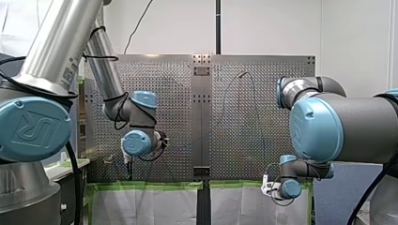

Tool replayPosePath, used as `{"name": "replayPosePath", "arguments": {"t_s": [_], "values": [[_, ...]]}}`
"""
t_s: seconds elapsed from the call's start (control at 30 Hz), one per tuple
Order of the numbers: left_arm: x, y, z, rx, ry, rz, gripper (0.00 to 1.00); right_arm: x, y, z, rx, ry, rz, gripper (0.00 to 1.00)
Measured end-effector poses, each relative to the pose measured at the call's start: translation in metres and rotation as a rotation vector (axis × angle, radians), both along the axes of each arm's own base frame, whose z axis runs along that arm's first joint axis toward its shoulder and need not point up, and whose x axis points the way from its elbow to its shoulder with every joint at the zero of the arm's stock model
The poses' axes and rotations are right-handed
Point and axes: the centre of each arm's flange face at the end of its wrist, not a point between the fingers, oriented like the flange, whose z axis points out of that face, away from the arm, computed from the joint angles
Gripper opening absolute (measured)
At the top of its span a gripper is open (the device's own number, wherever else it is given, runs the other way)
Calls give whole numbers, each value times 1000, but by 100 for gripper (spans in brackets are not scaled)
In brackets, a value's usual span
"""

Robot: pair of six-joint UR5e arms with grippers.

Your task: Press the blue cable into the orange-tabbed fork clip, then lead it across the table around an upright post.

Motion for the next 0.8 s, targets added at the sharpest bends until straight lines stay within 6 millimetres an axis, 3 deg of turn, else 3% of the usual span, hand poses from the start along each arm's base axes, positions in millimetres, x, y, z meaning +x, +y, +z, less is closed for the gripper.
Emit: {"name": "replayPosePath", "arguments": {"t_s": [0.27,0.8], "values": [[7,-36,23,-102,-111,0,99,0,0,0,-1,2,0,0],[7,-40,25,-115,-122,0,99,0,0,0,-1,2,0,0]]}}
